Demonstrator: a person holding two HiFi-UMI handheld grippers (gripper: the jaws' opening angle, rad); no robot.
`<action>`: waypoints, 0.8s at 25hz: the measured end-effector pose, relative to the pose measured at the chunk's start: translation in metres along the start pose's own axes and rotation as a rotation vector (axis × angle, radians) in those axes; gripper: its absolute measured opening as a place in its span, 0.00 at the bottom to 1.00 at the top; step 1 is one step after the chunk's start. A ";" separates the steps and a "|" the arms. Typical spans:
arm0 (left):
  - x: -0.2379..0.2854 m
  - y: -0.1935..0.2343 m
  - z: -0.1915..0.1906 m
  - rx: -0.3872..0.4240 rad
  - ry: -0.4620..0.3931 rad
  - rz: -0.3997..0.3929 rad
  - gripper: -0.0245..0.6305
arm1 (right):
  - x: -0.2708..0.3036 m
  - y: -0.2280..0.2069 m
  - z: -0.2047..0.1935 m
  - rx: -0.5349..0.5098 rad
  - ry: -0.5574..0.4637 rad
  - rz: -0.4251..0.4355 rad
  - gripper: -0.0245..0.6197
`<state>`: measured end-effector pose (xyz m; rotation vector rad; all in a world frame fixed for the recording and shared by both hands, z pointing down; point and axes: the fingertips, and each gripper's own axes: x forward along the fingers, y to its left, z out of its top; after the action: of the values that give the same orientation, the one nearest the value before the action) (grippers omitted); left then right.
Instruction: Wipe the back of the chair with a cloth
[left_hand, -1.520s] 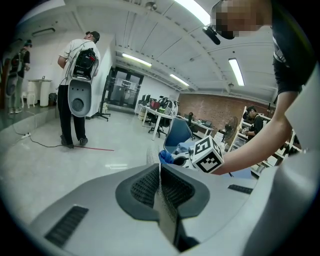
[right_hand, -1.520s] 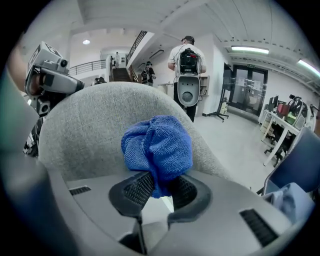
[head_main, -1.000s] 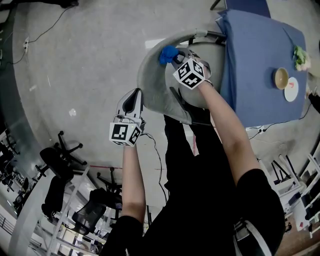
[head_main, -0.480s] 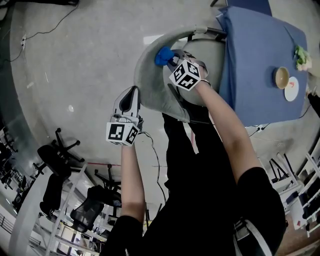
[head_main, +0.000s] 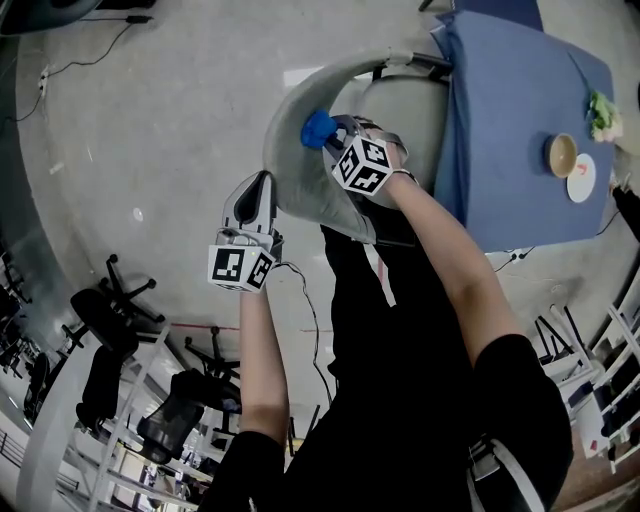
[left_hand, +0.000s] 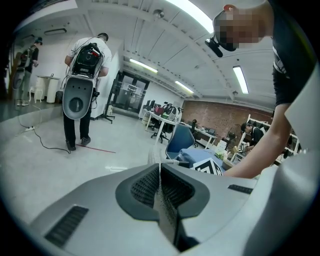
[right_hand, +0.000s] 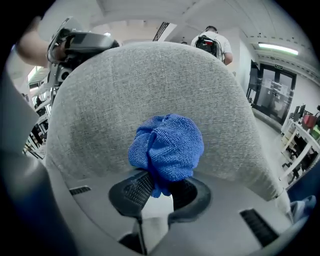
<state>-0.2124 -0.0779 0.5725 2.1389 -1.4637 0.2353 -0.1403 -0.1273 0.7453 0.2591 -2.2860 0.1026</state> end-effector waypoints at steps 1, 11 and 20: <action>0.000 0.000 0.000 -0.006 -0.004 0.003 0.08 | 0.001 0.007 -0.002 -0.006 0.000 0.011 0.19; 0.001 0.000 -0.001 -0.013 -0.021 0.005 0.08 | 0.001 0.076 -0.022 -0.077 0.031 0.136 0.19; 0.001 0.001 -0.001 -0.013 -0.024 0.011 0.08 | -0.009 0.115 -0.040 -0.168 0.063 0.224 0.19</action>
<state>-0.2129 -0.0783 0.5737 2.1310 -1.4871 0.2043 -0.1306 -0.0072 0.7659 -0.0867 -2.2385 0.0327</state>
